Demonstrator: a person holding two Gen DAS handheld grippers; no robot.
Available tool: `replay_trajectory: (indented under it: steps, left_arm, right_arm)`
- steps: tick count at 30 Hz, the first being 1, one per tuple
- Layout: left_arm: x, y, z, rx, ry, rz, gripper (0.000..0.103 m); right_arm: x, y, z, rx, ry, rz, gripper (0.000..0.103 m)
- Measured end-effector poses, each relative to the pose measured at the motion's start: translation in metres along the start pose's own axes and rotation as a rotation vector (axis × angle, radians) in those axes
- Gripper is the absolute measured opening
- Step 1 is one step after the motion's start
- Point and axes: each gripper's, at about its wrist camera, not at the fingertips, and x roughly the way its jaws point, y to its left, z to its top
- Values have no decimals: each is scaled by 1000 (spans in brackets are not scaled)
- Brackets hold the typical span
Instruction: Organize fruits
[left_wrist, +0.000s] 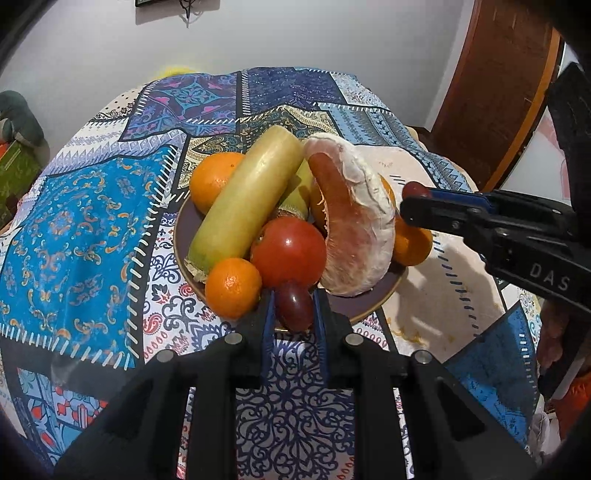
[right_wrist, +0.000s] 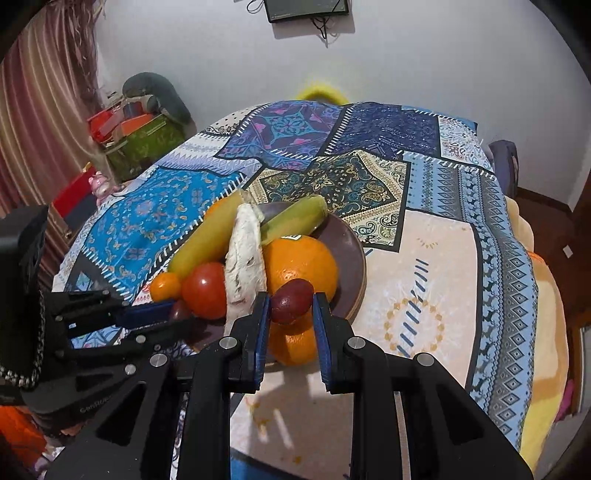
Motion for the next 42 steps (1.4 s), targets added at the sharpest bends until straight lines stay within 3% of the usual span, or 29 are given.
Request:
replay_trajectory:
  steps: [15,26,33,42]
  left_arm:
    - [4,-2,-3,0,3,10,22]
    - [-33,1,-6,-25,-45,16,29]
    - [-113,-4,2,-52,-200,29,29]
    - [-247,-33,-4,-22,-486,62,29]
  right_arm:
    - [6,-4,-1,7,7,5,25]
    - [-20,-5,-5,15,-18,-19,25]
    - [-80,8,-1,25,-131,-45,25]
    - [-197,48,0,10,-383,-55,25]
